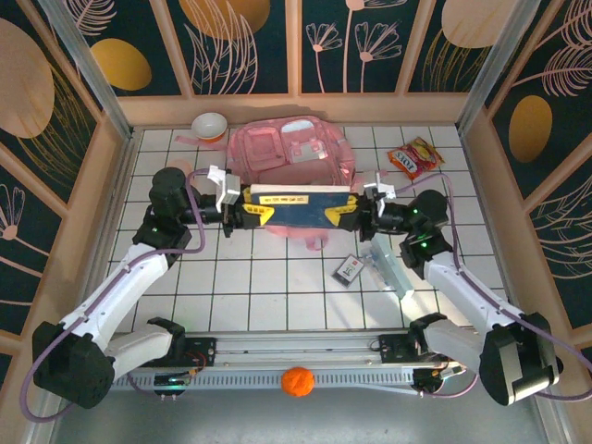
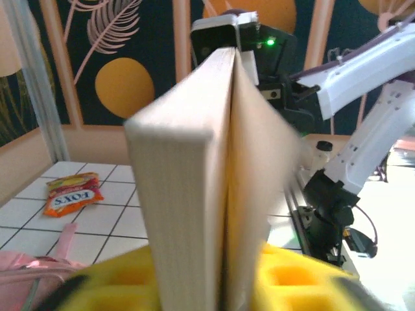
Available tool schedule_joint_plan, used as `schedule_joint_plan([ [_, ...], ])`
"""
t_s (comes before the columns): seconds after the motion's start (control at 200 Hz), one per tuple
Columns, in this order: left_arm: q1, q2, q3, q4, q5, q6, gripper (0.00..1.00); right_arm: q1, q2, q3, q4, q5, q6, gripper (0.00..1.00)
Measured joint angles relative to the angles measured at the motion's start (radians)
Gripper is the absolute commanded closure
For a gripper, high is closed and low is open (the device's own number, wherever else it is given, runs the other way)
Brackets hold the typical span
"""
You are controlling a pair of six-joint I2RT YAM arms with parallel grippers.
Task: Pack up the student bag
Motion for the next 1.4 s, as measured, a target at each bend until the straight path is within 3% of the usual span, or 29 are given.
schedule_joint_plan([
  [0.145,-0.005,0.003,0.000,-0.047,-0.168,0.068,0.32,-0.187,-0.106,-0.059,-0.033,0.096,0.090,1.00],
  [0.33,-0.090,0.133,0.036,-0.142,-0.456,0.274,0.25,-0.338,-0.233,-0.031,-0.376,0.386,0.165,1.00],
  [0.46,-0.163,0.330,0.105,-0.201,-0.617,0.383,0.24,-0.353,-0.234,0.014,-0.601,0.513,0.182,1.00],
  [0.656,-0.202,0.570,0.227,-0.219,-0.764,0.431,0.23,-0.353,-0.262,0.016,-0.792,0.577,0.190,1.00],
  [0.781,-0.202,0.681,0.313,-0.219,-0.817,0.435,0.12,-0.353,-0.294,0.016,-0.843,0.594,0.200,1.00],
  [1.031,-0.202,0.839,0.418,-0.220,-0.878,0.435,0.13,-0.353,-0.303,0.015,-0.901,0.605,0.200,1.00],
  [1.071,-0.202,0.856,0.426,-0.220,-0.895,0.435,0.17,-0.353,-0.303,0.015,-0.906,0.605,0.200,1.00],
  [1.151,-0.202,0.890,0.445,-0.219,-0.929,0.430,0.35,-0.353,-0.303,0.015,-0.907,0.605,0.200,1.00],
  [1.321,-0.213,0.906,0.448,-0.216,-0.958,0.426,1.00,-0.353,-0.303,0.015,-0.935,0.604,0.200,1.00],
  [1.401,-0.212,0.886,0.428,-0.205,-0.974,0.415,1.00,-0.353,-0.306,0.015,-0.967,0.607,0.202,1.00],
])
